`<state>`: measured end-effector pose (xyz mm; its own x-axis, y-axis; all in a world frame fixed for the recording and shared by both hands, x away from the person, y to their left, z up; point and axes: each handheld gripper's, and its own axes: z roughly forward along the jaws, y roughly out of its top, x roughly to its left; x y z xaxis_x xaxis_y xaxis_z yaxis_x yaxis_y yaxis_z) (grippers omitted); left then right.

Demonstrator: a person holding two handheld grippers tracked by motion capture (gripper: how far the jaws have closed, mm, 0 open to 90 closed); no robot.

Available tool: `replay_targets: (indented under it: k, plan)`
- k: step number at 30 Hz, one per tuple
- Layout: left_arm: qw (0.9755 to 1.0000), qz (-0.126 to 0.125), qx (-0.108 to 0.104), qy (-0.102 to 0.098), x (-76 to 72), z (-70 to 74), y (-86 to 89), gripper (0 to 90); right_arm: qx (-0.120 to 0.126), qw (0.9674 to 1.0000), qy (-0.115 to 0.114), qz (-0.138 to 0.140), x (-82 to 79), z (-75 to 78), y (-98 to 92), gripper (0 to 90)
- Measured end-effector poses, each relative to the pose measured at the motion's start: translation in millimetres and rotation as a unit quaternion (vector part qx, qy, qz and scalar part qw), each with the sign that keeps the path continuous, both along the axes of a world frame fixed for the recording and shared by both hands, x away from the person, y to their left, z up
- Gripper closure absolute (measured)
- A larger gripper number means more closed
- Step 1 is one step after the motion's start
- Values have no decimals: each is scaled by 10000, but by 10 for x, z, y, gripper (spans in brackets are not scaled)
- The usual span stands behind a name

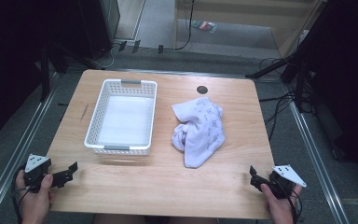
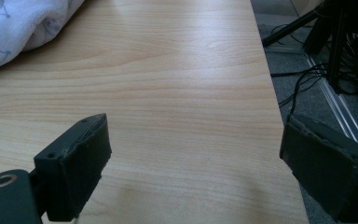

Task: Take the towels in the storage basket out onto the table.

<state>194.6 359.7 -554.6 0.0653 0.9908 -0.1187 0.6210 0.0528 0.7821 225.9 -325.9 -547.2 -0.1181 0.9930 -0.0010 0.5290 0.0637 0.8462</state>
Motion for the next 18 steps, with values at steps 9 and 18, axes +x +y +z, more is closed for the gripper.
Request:
replay_targets:
  k: [9, 18]
  plan:
    - [10000, -5, -6, 21, 9, -5, 0, 2, -4, 10000, 4, 4, 1, 0, 1, 86]
    - [10000, -1, -3, 82, 17, -4, 1, 2, -7, 10000, 0, 2, 1, -1, 2, 86]
